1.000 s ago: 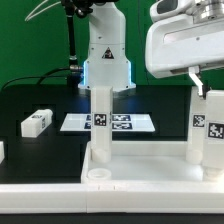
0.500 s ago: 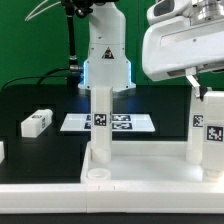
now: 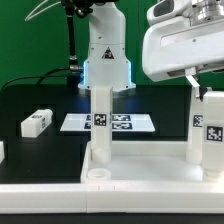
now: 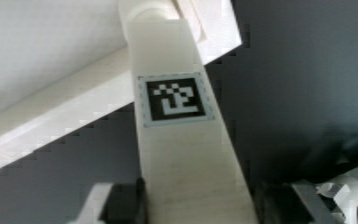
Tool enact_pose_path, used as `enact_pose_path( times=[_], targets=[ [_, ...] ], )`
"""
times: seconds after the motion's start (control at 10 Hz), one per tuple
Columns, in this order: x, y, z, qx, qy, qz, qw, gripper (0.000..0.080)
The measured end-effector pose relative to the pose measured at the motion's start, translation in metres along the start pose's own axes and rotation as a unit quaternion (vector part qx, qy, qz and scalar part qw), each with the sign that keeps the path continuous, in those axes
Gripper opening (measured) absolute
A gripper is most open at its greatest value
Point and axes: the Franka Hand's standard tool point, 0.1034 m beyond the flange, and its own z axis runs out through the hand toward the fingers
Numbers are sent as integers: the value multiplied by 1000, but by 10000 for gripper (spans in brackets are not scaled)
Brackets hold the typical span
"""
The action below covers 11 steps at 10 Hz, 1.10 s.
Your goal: Assemble desk
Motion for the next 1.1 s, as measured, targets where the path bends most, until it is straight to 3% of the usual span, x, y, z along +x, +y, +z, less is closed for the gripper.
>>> enact_pose_path(
  times=[0.2, 0.3, 1.1],
  targets=[
    [0, 0, 0, 0, 0, -6, 1000, 533],
    [0, 0, 0, 0, 0, -8, 1000, 613],
    [0, 0, 0, 0, 0, -24, 1000, 649]
  ],
)
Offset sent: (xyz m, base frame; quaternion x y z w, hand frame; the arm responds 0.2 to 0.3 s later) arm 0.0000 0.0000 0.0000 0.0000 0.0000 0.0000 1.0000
